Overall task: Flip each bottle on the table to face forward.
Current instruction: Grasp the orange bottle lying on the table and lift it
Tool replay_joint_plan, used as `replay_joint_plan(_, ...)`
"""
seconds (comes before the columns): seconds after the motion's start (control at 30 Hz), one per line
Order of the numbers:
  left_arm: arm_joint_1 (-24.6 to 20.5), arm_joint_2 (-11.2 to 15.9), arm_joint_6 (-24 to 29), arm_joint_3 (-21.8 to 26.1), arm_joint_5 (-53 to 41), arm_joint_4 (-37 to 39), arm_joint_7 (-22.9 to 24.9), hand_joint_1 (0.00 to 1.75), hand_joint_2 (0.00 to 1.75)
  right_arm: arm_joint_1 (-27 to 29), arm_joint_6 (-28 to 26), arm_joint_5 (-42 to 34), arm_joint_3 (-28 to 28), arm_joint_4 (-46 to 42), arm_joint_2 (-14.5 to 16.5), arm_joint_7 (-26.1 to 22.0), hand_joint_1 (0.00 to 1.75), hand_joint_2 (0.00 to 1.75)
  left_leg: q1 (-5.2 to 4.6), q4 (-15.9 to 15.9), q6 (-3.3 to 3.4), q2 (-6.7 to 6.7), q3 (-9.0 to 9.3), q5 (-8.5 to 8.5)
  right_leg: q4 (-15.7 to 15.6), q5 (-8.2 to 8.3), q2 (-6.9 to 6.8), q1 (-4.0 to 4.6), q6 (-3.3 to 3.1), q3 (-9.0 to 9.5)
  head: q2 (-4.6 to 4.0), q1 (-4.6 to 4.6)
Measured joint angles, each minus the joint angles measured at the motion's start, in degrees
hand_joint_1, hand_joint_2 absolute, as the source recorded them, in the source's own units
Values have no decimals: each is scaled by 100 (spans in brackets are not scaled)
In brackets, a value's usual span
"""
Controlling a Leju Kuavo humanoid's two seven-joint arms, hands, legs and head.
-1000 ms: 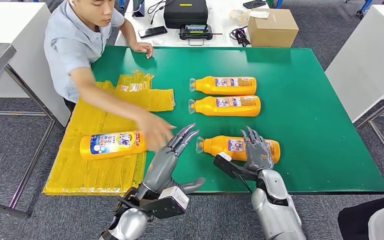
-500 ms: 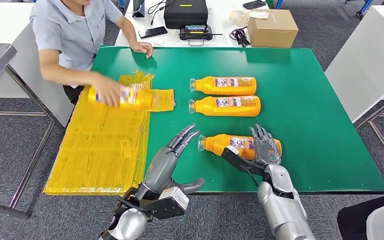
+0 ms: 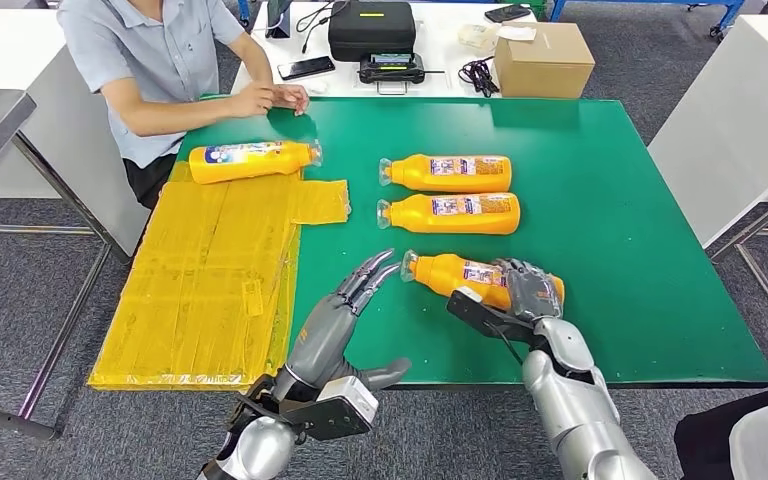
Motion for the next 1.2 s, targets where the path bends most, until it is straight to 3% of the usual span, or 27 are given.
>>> replay_joint_plan(0.17,-19,0,-39,-20,114,44,-95,0,175,-51,446,-912,-49,129,-149,-787,175,175,1,0,-3,19,31,-15,-5,1,12,1,-1,22,0,1)
replay_joint_plan(0.3,-41,0,-52,-65,230,87,-113,0,175,-43,689,-1484,-89,173,-243,-1151,175,175,3,0,-4,34,55,-21,-6,2,30,4,-2,35,0,1)
replay_joint_plan(0.47,-36,-1,15,-10,1184,102,113,0,175,187,1178,-2692,-140,-81,-242,-1616,175,175,8,-1,-12,43,83,-30,-6,1,43,10,-4,61,0,1)
replay_joint_plan(0.7,25,-16,509,200,2775,173,421,0,175,1036,1558,-3631,1,-1617,193,-1471,175,175,14,-3,-13,34,59,-23,-3,0,41,17,-5,47,0,-1)
replay_joint_plan(0.9,10,-34,460,295,4009,459,669,0,175,1445,1674,-3895,336,-2522,497,-1544,171,175,11,-2,-10,28,4,-11,1,1,36,9,-4,0,0,0)
replay_joint_plan(1.03,-34,-49,324,314,4271,726,683,0,175,1487,1692,-3979,573,-2763,584,-1620,168,175,6,-1,-9,27,-9,-11,1,0,36,3,-3,-14,0,-1)
replay_joint_plan(1.2,-72,-55,153,311,4370,904,723,0,175,1509,1684,-4043,732,-2867,619,-1650,148,175,5,-1,-9,25,-20,-13,0,0,36,3,-2,-24,0,-1)
